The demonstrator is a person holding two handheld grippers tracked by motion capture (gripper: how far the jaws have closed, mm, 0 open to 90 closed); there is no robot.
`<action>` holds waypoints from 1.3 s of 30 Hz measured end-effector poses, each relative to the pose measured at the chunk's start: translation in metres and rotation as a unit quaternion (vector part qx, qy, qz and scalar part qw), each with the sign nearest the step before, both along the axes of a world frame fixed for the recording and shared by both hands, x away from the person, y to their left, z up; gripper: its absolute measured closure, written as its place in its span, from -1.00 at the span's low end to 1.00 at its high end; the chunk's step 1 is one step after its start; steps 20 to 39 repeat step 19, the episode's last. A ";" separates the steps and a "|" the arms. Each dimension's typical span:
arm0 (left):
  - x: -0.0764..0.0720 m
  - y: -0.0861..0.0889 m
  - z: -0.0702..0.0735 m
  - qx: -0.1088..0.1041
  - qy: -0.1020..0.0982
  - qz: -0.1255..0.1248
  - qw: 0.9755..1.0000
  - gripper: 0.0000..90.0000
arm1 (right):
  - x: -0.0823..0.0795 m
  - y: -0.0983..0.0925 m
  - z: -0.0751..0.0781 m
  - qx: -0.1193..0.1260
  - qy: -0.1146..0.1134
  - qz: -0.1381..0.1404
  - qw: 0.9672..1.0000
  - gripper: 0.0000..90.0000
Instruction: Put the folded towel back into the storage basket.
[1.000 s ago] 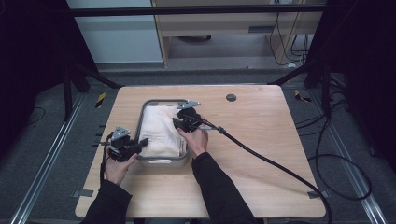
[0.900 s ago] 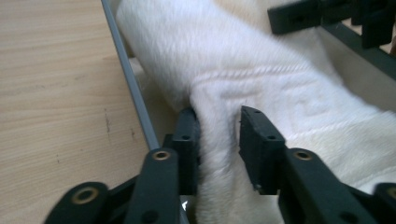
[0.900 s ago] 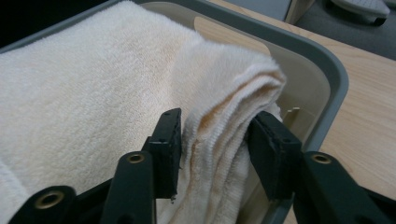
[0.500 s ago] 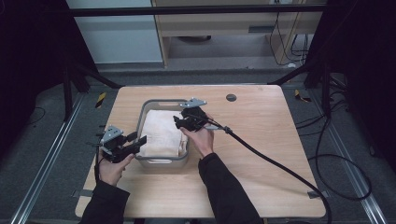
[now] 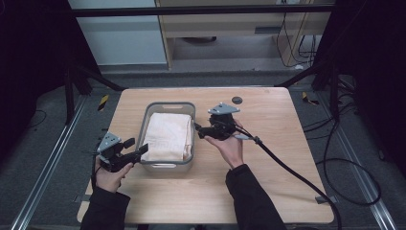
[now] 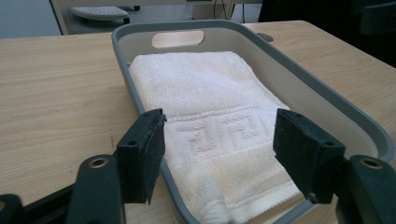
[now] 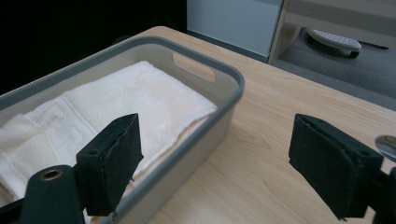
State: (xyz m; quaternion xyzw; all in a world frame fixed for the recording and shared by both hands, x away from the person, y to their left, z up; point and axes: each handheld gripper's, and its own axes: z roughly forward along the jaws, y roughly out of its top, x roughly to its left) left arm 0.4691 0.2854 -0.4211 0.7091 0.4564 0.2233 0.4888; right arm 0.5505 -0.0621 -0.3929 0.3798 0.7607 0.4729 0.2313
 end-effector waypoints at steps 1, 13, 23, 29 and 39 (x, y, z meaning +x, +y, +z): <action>0.000 0.000 0.000 0.000 0.000 0.000 1.000 -0.29 | 0.000 0.000 0.000 0.000 0.000 0.000 1.000 -0.63; -0.013 0.012 -0.009 0.001 -0.003 0.009 1.000 -0.32 | -0.030 -0.077 -0.018 0.010 0.012 -0.014 1.000 -0.74; -0.022 0.021 -0.016 0.006 -0.006 0.017 1.000 -0.16 | -0.053 -0.120 -0.035 0.010 0.020 -0.031 0.999 -0.71; -0.022 0.021 -0.016 0.006 -0.006 0.017 1.000 -0.16 | -0.053 -0.120 -0.035 0.010 0.020 -0.031 0.999 -0.71; -0.022 0.021 -0.016 0.006 -0.006 0.017 1.000 -0.16 | -0.053 -0.120 -0.035 0.010 0.020 -0.031 0.999 -0.71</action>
